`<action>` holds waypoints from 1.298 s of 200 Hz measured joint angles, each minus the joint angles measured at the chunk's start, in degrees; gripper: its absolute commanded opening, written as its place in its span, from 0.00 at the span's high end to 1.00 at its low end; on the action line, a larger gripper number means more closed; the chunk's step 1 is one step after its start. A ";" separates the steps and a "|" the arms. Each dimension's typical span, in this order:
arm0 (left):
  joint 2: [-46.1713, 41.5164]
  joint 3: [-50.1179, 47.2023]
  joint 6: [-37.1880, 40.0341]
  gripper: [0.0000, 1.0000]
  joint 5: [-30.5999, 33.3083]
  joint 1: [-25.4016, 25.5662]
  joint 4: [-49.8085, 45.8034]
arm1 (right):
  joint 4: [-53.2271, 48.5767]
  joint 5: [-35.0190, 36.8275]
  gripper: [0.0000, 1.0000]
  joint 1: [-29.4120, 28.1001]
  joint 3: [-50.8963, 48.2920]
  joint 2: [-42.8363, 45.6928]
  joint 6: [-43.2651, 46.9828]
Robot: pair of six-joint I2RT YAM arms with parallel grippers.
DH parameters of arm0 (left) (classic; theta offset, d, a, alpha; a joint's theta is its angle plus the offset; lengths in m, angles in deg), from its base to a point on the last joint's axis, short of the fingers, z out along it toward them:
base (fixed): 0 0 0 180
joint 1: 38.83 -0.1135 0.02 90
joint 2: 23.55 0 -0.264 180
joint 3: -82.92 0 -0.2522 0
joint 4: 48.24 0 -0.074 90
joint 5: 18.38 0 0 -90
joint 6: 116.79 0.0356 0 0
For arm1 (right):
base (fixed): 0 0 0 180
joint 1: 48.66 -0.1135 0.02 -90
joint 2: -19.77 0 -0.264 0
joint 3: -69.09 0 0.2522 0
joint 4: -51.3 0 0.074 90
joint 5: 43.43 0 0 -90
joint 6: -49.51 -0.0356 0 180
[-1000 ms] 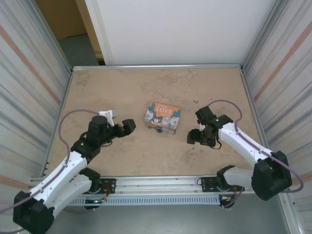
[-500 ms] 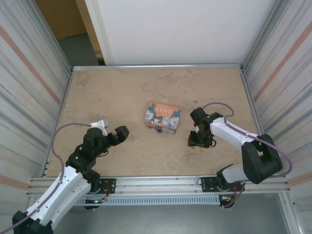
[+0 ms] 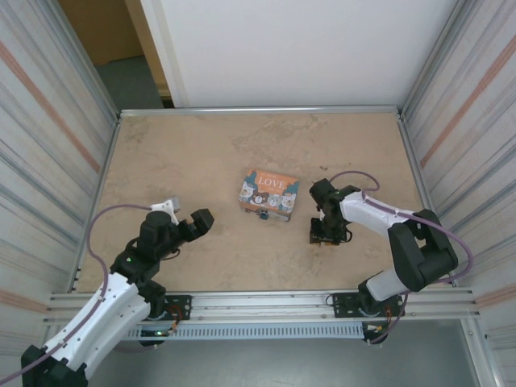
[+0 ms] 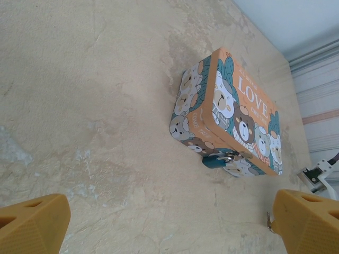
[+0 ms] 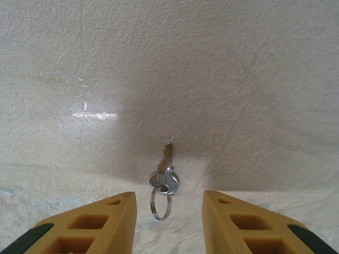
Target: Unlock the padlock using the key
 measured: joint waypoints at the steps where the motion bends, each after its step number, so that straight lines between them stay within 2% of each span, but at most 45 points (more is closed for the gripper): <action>1: 0.04 0.00 -0.02 0.01 0.00 0.00 0.00 | 0.02 0.00 0.67 0.00 0.00 -0.04 -0.02; 58: 0.26 0.00 -0.33 0.01 0.00 0.00 0.00 | 0.79 0.04 0.76 -0.24 0.31 -1.60 -0.02; 129: 0.90 0.00 -0.39 0.01 0.00 0.00 0.02 | 0.90 0.24 0.82 -0.37 0.31 -2.29 -0.04; 198: 1.49 0.00 -0.39 0.01 0.00 0.00 0.02 | 0.52 0.37 1.00 -0.33 0.44 -2.51 -0.07; 259: 1.51 0.17 -0.37 0.01 0.00 0.00 -0.11 | 1.25 0.31 1.00 -0.33 -0.28 -1.40 -0.04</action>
